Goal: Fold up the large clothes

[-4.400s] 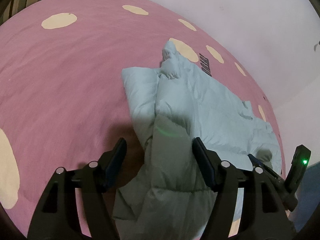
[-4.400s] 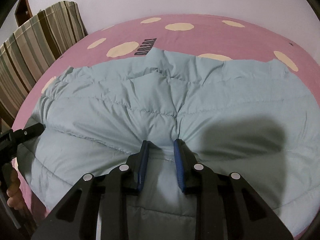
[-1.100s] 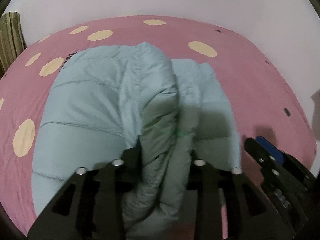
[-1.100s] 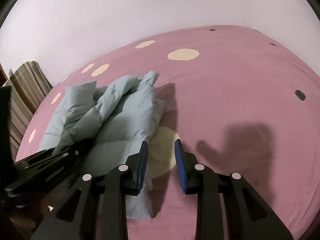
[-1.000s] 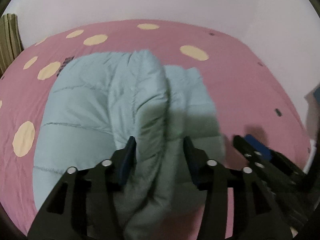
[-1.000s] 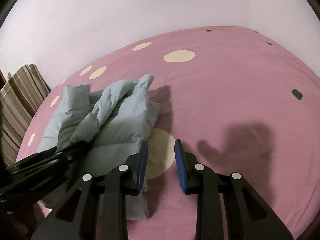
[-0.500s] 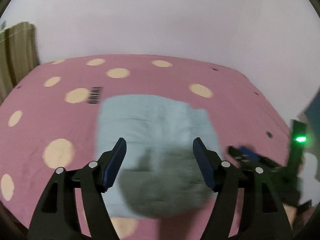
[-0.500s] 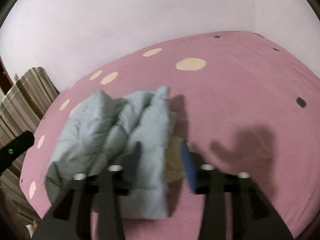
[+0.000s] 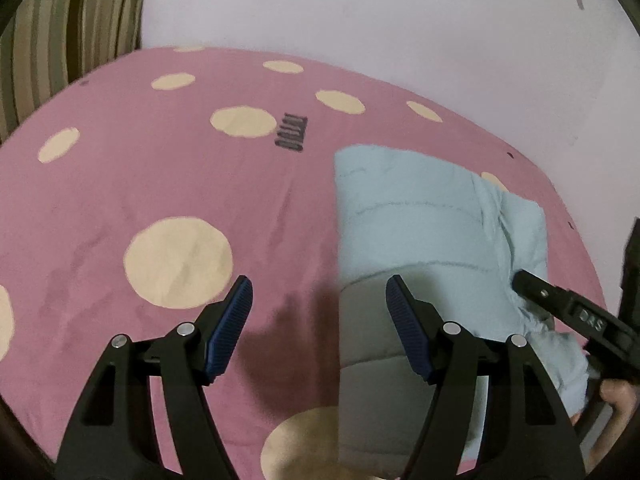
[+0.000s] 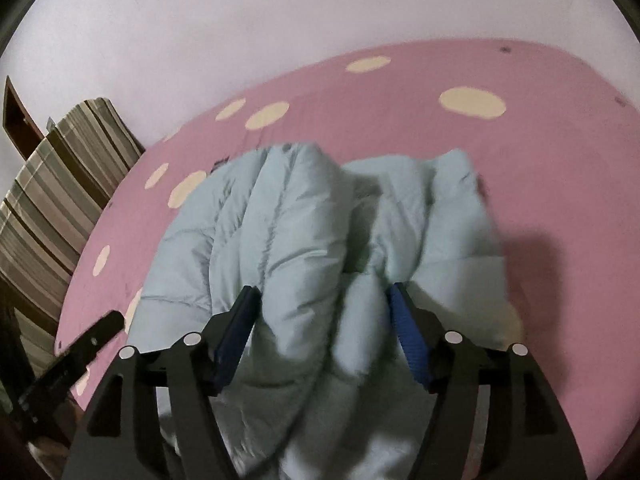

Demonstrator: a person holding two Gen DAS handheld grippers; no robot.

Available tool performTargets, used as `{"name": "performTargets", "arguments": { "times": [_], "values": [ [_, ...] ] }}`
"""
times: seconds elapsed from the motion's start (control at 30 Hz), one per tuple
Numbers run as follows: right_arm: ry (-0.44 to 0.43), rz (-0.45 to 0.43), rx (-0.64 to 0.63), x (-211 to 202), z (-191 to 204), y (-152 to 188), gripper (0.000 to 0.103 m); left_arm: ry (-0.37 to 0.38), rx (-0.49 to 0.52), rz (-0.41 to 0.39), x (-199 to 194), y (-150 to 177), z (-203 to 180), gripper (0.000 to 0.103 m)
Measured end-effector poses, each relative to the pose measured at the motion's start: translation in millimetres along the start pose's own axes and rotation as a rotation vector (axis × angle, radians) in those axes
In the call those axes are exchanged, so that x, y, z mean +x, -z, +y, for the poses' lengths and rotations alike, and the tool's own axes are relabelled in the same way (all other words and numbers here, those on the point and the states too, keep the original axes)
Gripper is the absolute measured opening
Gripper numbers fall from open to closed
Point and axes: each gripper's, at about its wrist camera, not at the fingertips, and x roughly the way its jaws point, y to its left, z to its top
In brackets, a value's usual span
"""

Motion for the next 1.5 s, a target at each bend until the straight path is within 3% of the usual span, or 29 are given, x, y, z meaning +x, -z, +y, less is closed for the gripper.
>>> {"name": "performTargets", "arguments": {
  "times": [0.1,0.2,0.37,0.53,0.8,1.03,1.13,1.3,1.5],
  "values": [
    [-0.024,0.014,-0.012,3.7,3.8,-3.5,0.020,0.037,-0.009,0.011,2.8,1.1,1.1,0.069],
    [-0.022,-0.016,-0.032,-10.7,-0.4,-9.5,0.014,0.081,0.014,-0.002,-3.1,0.2,-4.4,0.069],
    [0.043,-0.027,-0.022,-24.1,-34.6,-12.2,0.014,0.124,0.126,0.020,6.3,6.8,-42.3,0.071],
    [0.059,0.032,0.026,-1.7,-70.4,-1.0,0.017,0.075,0.225,0.083,36.5,20.2,-73.1,0.073],
    [0.022,0.074,0.078,31.4,-101.3,10.4,0.018,0.036,0.273,0.171,78.8,28.6,-82.9,0.074],
    [0.046,0.046,0.061,21.4,-92.7,7.7,0.023,0.053,0.278,0.147,75.3,26.4,-80.8,0.072],
    [0.074,0.021,0.054,-4.4,-84.4,9.1,0.023,0.045,0.268,0.104,49.5,23.3,-77.3,0.072],
    [0.081,-0.095,-0.005,-59.3,-53.3,20.1,0.023,0.072,0.211,0.014,12.2,20.1,-65.8,0.072],
    [0.034,-0.066,-0.076,-71.1,-27.5,47.2,0.023,0.113,0.183,0.039,3.6,27.7,-66.8,0.072]
  ]
}}
